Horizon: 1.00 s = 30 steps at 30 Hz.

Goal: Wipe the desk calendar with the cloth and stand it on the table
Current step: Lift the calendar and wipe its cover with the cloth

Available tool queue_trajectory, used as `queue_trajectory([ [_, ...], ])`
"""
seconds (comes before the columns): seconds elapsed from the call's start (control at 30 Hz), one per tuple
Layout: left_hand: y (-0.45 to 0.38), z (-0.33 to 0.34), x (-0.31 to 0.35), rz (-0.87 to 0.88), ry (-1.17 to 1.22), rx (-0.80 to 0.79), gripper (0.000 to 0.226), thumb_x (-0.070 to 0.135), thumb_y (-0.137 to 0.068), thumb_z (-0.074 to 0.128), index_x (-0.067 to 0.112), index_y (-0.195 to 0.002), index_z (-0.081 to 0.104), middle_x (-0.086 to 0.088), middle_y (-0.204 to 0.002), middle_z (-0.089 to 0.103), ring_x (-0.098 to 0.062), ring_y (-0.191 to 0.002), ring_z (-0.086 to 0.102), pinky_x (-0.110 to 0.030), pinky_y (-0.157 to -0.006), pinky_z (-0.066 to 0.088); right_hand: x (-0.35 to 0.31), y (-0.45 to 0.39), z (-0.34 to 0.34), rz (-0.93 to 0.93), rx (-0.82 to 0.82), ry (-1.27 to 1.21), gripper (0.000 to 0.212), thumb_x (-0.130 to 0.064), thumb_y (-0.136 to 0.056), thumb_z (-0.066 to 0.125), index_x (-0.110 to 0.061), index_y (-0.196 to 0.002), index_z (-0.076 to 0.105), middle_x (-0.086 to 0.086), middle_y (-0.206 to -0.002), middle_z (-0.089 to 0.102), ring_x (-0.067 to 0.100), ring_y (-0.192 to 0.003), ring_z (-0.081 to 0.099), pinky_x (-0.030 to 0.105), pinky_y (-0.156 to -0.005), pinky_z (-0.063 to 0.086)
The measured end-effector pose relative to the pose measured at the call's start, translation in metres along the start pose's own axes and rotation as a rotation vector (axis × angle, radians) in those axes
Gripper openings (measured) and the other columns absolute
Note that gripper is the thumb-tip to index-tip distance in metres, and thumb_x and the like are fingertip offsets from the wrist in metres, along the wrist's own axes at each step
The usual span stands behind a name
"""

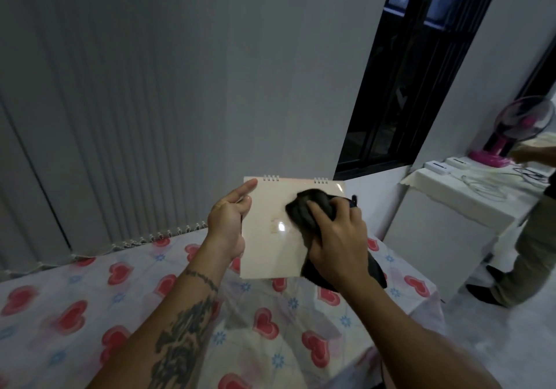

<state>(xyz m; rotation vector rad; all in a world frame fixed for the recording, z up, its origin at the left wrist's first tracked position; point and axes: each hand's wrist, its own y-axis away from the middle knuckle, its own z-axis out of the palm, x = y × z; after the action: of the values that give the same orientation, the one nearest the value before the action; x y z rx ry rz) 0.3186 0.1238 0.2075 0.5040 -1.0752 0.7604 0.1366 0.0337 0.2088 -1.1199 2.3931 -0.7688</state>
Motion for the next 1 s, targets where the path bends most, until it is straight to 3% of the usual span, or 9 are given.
queue_trajectory([
  [0.17, 0.011, 0.022, -0.005, 0.037, 0.069, -0.035, 0.043, 0.001, -0.094, 0.051, 0.032, -0.093, 0.081, 0.007, -0.098, 0.072, -0.009, -0.099, 0.062, -0.016, -0.086, 0.052, -0.027, -0.006, -0.004, -0.099, -0.011, 0.021, 0.052, -0.036, -0.082, 0.063, -0.027, -0.132, 0.051, 0.013, -0.119, 0.050, 0.029, -0.092, 0.045, 0.040, -0.071, 0.045],
  [0.27, 0.012, 0.026, -0.003, 0.027, 0.126, -0.013, 0.042, 0.001, -0.095, 0.050, 0.031, -0.095, 0.080, -0.004, -0.121, 0.069, -0.018, -0.119, 0.059, -0.035, -0.106, 0.047, -0.023, -0.013, -0.005, -0.086, -0.025, 0.034, 0.053, -0.037, -0.084, 0.063, -0.031, -0.134, 0.047, 0.011, -0.123, 0.047, 0.028, -0.097, 0.044, 0.040, -0.075, 0.045],
  [0.33, 0.012, 0.024, -0.003, 0.024, 0.107, 0.007, 0.041, 0.003, -0.094, 0.051, 0.033, -0.095, 0.080, 0.000, -0.119, 0.065, -0.017, -0.118, 0.056, -0.042, -0.112, 0.041, -0.020, -0.014, -0.006, 0.050, -0.040, 0.013, 0.057, -0.036, -0.084, 0.063, -0.032, -0.137, 0.043, 0.010, -0.126, 0.044, 0.028, -0.102, 0.042, 0.039, -0.081, 0.044],
  [0.5, 0.007, 0.013, 0.000, 0.041, 0.133, 0.080, 0.040, 0.003, -0.093, 0.053, 0.032, -0.093, 0.080, 0.000, -0.120, 0.065, -0.015, -0.111, 0.060, -0.037, -0.117, 0.035, -0.021, 0.012, -0.005, -0.163, -0.107, -0.053, 0.051, -0.033, -0.080, 0.062, -0.032, -0.130, 0.052, 0.011, -0.120, 0.049, 0.029, -0.095, 0.045, 0.041, -0.076, 0.045],
  [0.6, 0.004, 0.011, 0.000, 0.021, 0.153, 0.057, 0.042, 0.002, -0.094, 0.052, 0.033, -0.092, 0.081, -0.007, -0.130, 0.065, -0.023, -0.125, 0.057, -0.042, -0.115, 0.037, -0.007, 0.014, -0.003, -0.169, -0.140, -0.030, 0.053, -0.030, -0.079, 0.066, -0.032, -0.130, 0.054, 0.011, -0.122, 0.049, 0.029, -0.096, 0.045, 0.041, -0.076, 0.045],
  [0.7, 0.006, 0.017, -0.001, 0.018, 0.146, 0.034, 0.040, 0.002, -0.093, 0.052, 0.031, -0.096, 0.080, -0.004, -0.113, 0.068, -0.019, -0.111, 0.058, -0.040, -0.108, 0.046, -0.013, 0.008, 0.001, 0.034, -0.067, -0.038, 0.055, -0.027, -0.081, 0.066, -0.030, -0.134, 0.049, 0.011, -0.122, 0.048, 0.027, -0.096, 0.044, 0.039, -0.076, 0.044],
  [0.77, 0.007, 0.022, -0.002, 0.021, 0.109, 0.023, 0.040, 0.002, -0.093, 0.052, 0.031, -0.097, 0.080, -0.004, -0.122, 0.067, -0.019, -0.119, 0.058, -0.039, -0.111, 0.042, -0.022, 0.008, 0.003, 0.079, -0.044, -0.086, 0.056, -0.026, -0.081, 0.066, -0.029, -0.134, 0.048, 0.011, -0.121, 0.047, 0.027, -0.096, 0.043, 0.040, -0.075, 0.046],
  [0.9, 0.010, 0.021, -0.007, 0.017, 0.075, 0.040, 0.042, 0.001, -0.094, 0.052, 0.032, -0.092, 0.080, 0.005, -0.116, 0.068, -0.005, -0.107, 0.060, -0.023, -0.099, 0.045, -0.025, 0.025, 0.007, -0.126, -0.129, -0.115, 0.056, -0.031, -0.080, 0.065, -0.034, -0.133, 0.048, 0.008, -0.123, 0.046, 0.025, -0.099, 0.044, 0.037, -0.075, 0.045],
  [1.0, 0.012, 0.019, -0.017, -0.009, 0.089, 0.027, 0.041, 0.001, -0.094, 0.051, 0.031, -0.096, 0.080, 0.010, -0.098, 0.074, -0.005, -0.097, 0.064, -0.025, -0.097, 0.050, -0.014, 0.032, 0.010, -0.143, -0.193, -0.125, 0.058, -0.032, -0.079, 0.062, -0.035, -0.135, 0.047, 0.008, -0.127, 0.045, 0.026, -0.103, 0.045, 0.039, -0.079, 0.046],
])
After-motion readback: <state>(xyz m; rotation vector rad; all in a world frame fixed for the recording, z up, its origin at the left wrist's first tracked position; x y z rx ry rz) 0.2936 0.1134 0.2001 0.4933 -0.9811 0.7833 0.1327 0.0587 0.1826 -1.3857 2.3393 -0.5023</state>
